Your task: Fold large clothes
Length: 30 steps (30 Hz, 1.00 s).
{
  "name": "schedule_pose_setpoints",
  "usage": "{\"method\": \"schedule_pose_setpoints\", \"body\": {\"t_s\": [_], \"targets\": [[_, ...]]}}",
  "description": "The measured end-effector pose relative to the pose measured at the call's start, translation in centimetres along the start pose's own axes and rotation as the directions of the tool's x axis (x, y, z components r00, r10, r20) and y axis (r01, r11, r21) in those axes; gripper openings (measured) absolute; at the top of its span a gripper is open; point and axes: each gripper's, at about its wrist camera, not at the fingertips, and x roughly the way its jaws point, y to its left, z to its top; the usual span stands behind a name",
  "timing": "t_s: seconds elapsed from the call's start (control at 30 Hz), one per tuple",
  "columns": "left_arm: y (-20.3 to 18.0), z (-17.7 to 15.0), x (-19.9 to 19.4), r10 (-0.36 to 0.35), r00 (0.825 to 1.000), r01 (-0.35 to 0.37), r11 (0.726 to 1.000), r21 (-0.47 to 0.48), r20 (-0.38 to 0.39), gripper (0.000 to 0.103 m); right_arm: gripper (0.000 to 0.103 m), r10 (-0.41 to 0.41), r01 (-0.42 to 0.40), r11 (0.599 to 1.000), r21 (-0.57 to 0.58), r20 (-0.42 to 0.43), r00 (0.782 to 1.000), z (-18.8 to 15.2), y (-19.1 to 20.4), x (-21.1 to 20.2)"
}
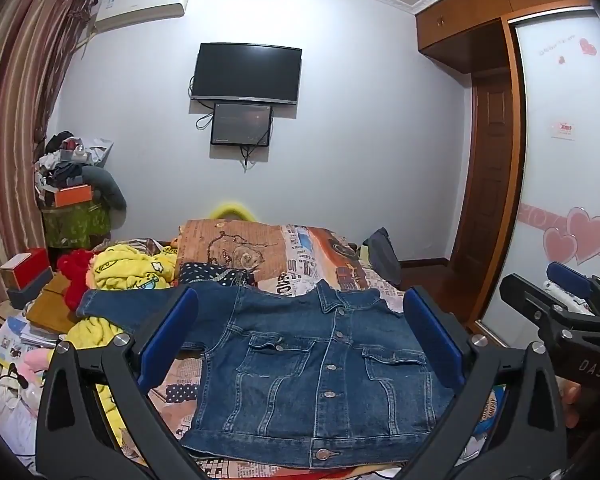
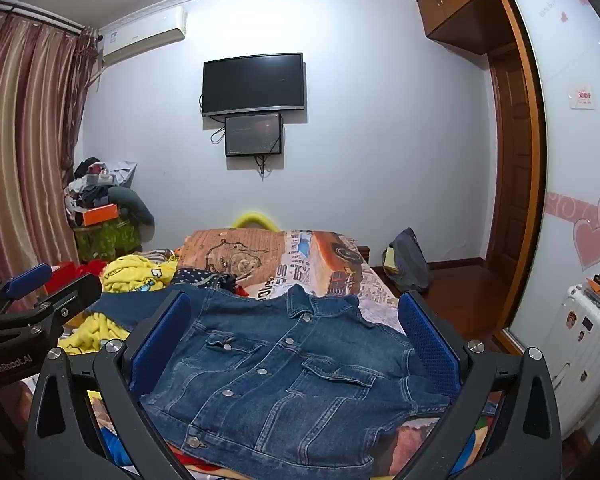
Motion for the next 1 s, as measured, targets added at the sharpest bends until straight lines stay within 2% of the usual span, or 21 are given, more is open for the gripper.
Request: {"method": "schedule_pose_setpoints", "body": {"t_s": [1.0], "targets": [[0.09,0.08,0.11,0.023,1.000,-0.023,1.000,-0.001,0.003,0.103,0.103,0.010,-0.010,1.000,-0.022,0.004,1.000,0.29,0.18,0.30]]}}
